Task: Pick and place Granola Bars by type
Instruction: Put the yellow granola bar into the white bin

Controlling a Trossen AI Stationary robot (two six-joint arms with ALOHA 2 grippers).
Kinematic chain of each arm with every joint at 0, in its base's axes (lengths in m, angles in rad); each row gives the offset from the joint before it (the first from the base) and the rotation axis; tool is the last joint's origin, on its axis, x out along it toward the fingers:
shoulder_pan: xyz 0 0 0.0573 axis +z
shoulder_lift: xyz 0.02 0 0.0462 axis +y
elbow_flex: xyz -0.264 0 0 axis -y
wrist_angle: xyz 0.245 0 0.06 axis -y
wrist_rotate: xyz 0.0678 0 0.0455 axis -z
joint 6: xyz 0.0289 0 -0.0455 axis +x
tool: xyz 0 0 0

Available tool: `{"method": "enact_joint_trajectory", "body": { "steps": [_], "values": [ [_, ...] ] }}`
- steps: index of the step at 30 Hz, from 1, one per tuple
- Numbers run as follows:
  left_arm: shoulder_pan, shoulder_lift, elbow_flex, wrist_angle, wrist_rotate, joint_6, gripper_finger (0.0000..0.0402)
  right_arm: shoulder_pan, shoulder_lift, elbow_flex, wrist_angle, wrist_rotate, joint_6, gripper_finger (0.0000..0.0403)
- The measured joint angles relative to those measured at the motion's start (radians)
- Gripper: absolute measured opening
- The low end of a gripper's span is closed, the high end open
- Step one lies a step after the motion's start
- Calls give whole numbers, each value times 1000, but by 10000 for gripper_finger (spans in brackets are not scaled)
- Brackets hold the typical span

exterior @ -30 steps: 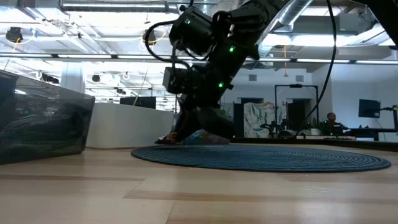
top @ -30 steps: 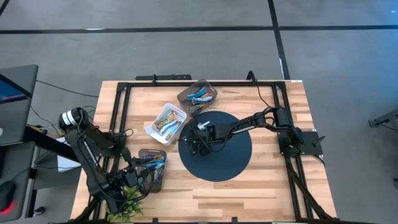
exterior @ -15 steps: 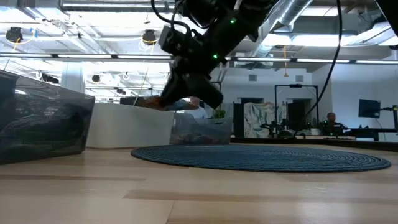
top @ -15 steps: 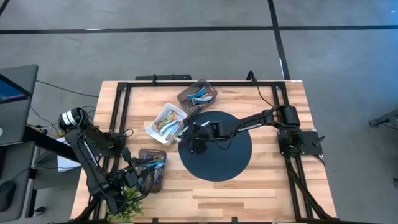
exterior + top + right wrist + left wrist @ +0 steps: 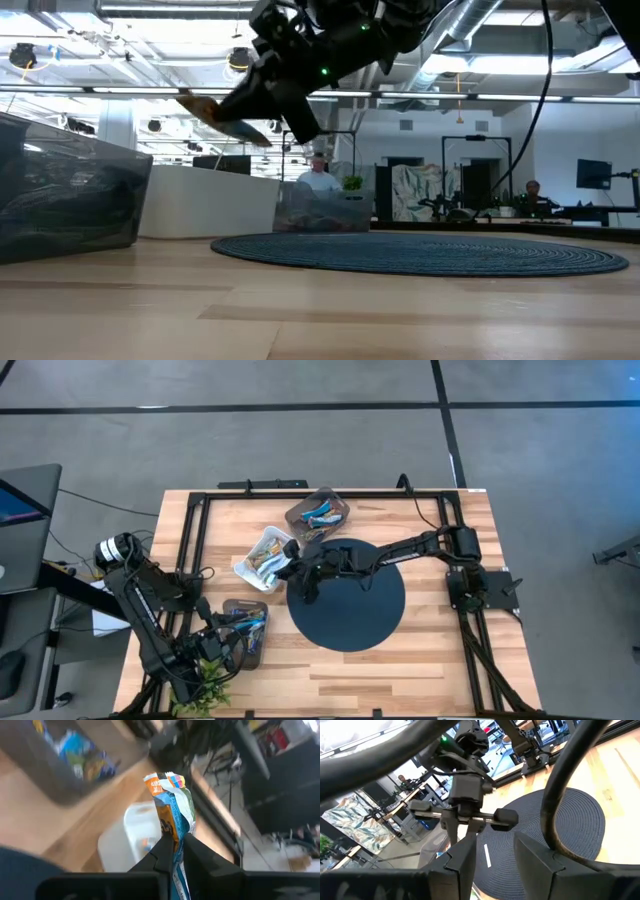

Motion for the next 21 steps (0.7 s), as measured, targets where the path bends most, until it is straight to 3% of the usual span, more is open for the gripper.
{"method": "enact_joint_trajectory", "body": {
  "steps": [11,21],
  "values": [
    [0,0,0,-4,-1,2,125,-83,1,0,122,-163,53,33],
    [0,0,0,-11,-29,17,125,-147,2,0,179,-314,181,17]
  ]
}}
